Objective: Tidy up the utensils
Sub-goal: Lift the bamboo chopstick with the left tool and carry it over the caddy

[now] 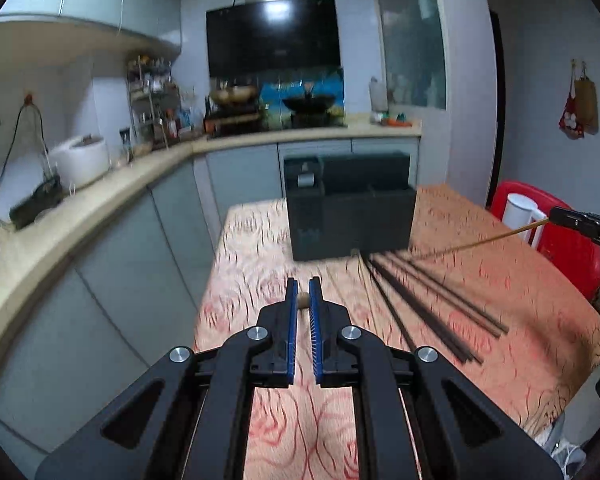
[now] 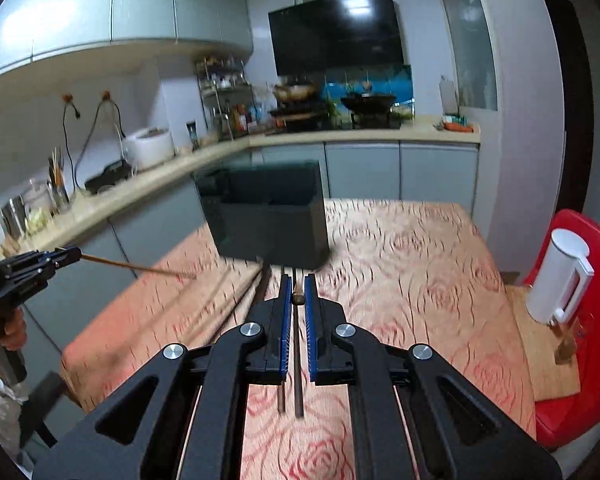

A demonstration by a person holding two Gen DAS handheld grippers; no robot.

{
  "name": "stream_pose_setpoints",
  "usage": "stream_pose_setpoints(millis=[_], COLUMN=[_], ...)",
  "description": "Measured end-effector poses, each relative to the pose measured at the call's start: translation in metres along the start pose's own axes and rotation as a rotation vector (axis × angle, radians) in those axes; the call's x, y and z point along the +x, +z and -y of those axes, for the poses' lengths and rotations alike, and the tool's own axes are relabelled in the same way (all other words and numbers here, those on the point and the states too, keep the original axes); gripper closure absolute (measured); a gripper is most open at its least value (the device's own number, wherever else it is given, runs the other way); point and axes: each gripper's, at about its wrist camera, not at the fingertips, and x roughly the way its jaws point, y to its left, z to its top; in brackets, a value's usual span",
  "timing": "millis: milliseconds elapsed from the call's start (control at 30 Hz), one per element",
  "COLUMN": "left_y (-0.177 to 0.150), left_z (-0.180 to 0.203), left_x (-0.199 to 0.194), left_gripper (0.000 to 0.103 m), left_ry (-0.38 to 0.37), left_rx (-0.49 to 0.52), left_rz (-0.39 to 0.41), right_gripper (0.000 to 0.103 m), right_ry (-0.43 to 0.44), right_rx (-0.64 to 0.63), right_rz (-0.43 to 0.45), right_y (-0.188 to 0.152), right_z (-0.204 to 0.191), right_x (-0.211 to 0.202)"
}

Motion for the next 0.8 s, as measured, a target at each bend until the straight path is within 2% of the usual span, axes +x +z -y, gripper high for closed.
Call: stream_pose_setpoints(millis=[367, 800], left_y=[0.059, 0.105], left_z=[-0.004, -0.017], left_x=[0.015, 0.027], left_gripper=[0.097, 0.097], left_ry=[-0.02, -0.062], left_rx=[0.017, 0.007], left_rz=[0.067, 0.061], right_gripper=[0.096, 0.096], right_ry=[0.019, 0.039], right_rx=[-0.019, -0.028], right_rz=[0.06, 0.083], right_y=[0.054, 0.111], right_z=[-0.008, -0.011], right_x=[0.014, 0.026])
